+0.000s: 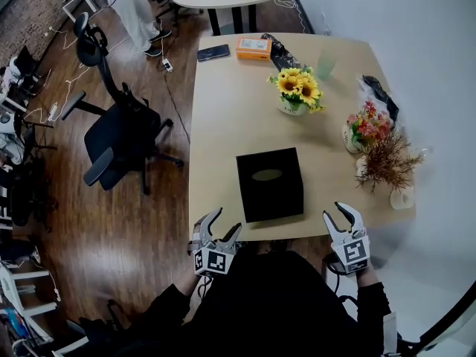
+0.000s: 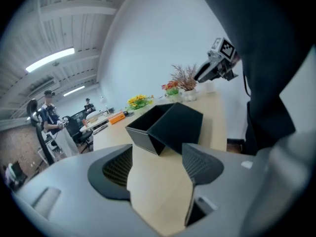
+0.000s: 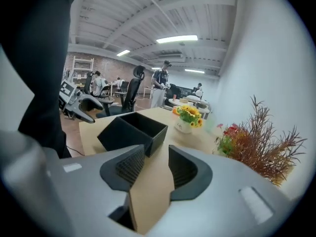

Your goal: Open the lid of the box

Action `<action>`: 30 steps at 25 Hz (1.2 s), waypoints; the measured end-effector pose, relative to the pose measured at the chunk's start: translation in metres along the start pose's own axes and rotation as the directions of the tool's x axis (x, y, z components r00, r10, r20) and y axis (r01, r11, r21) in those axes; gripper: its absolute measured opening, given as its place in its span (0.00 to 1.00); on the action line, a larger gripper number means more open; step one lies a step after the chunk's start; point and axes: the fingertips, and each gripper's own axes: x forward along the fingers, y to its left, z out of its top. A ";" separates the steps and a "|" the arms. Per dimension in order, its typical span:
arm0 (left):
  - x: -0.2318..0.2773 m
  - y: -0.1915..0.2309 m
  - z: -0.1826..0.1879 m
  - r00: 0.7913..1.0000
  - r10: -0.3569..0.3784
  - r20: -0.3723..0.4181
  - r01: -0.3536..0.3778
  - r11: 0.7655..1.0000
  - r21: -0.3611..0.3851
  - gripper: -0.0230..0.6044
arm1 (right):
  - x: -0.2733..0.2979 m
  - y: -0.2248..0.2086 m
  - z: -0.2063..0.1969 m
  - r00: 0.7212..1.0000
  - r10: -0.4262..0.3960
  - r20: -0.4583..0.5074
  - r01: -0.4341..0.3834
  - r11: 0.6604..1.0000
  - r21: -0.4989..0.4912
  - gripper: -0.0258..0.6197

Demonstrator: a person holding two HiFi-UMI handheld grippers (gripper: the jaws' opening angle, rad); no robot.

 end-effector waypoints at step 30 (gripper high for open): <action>-0.046 0.074 0.186 0.933 0.093 0.348 0.100 0.861 -0.498 0.32 | -0.016 -0.012 0.200 0.853 -0.080 0.516 -0.054 0.969 0.239 0.04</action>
